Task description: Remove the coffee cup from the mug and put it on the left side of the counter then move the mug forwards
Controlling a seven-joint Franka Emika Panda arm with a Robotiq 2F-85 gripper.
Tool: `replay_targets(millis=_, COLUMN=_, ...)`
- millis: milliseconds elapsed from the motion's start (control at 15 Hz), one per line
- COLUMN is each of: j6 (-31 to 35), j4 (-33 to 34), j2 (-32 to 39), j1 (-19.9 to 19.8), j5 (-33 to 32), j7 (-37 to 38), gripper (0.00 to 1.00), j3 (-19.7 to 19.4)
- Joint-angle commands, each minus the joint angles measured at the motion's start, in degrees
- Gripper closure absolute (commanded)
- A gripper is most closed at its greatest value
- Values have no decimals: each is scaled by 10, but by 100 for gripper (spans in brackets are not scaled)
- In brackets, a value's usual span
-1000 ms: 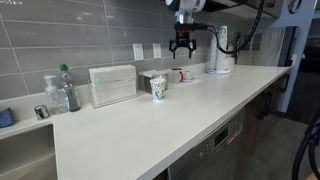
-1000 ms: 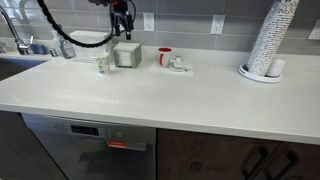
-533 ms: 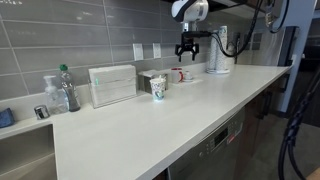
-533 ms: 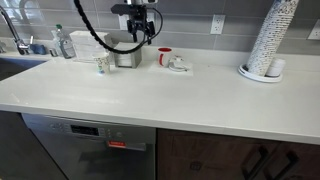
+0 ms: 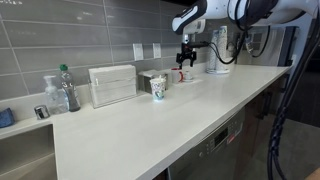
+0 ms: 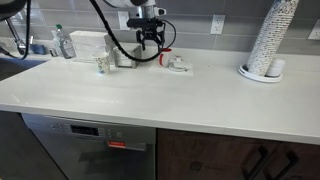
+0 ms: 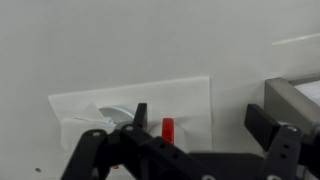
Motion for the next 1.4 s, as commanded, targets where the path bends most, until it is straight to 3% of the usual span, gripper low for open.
replay_targets(millis=0, j6=9, j4=87, j2=69, j1=-10, j5=6, j7=-16, gripper=0, j3=5)
replay_targets(millis=800, j6=118, j4=191, j2=175, j1=-10, j5=15, j7=0, gripper=0, j3=10)
replay_targets(millis=867, j6=120, j4=194, j2=178, j1=-11, j5=17, j7=-1, gripper=6, j3=12)
replay_targets(millis=933, j6=124, j4=198, j2=182, j1=-13, j5=19, j7=-3, gripper=25, j3=14)
replay_targets(millis=1067, j6=130, j4=205, j2=187, j1=-15, j5=22, j7=-3, gripper=30, j3=16)
replay_targets(millis=1333, j6=147, j4=213, j2=196, j1=-20, j5=25, j7=-3, gripper=63, j3=19)
